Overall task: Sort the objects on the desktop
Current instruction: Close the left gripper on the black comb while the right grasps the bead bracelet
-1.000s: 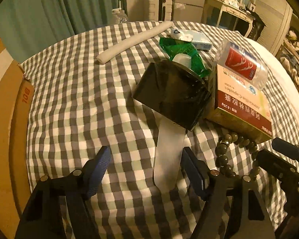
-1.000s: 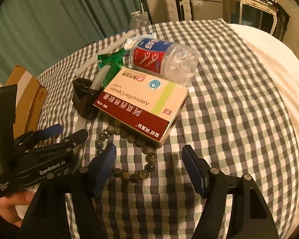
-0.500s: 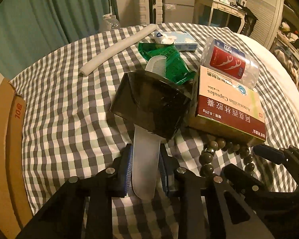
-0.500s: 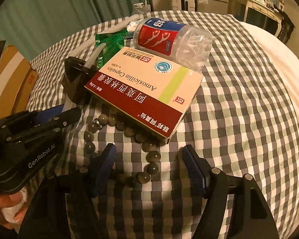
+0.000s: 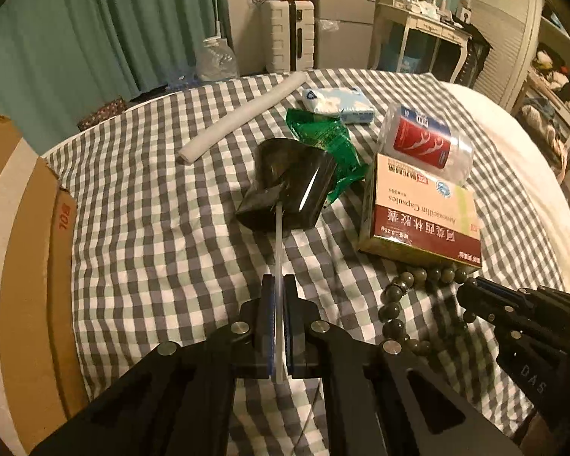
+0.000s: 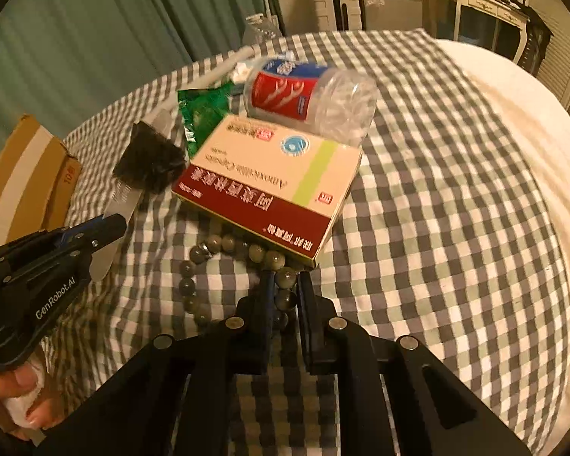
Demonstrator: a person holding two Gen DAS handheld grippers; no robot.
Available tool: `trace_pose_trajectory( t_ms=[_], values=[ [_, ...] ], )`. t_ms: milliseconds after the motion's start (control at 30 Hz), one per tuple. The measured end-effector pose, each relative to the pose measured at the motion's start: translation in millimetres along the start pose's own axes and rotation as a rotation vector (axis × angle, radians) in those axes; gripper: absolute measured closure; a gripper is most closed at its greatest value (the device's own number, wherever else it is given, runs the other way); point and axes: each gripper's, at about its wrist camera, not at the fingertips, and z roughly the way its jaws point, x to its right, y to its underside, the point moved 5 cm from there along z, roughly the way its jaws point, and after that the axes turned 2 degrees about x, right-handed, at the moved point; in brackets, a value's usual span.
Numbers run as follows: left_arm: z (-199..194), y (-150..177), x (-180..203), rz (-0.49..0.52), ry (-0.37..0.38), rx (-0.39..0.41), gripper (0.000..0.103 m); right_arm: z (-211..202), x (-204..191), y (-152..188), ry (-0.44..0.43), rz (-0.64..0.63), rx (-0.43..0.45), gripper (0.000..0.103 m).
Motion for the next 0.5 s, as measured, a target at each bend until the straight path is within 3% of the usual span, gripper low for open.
trace_pose_trajectory(
  t_ms=[500],
  values=[
    [-37.3, -5.7, -8.1, -0.012, 0.007, 0.059, 0.1, -48.0, 1.3, -15.7, -0.019, 0.018, 0.108, 0.092]
  ],
)
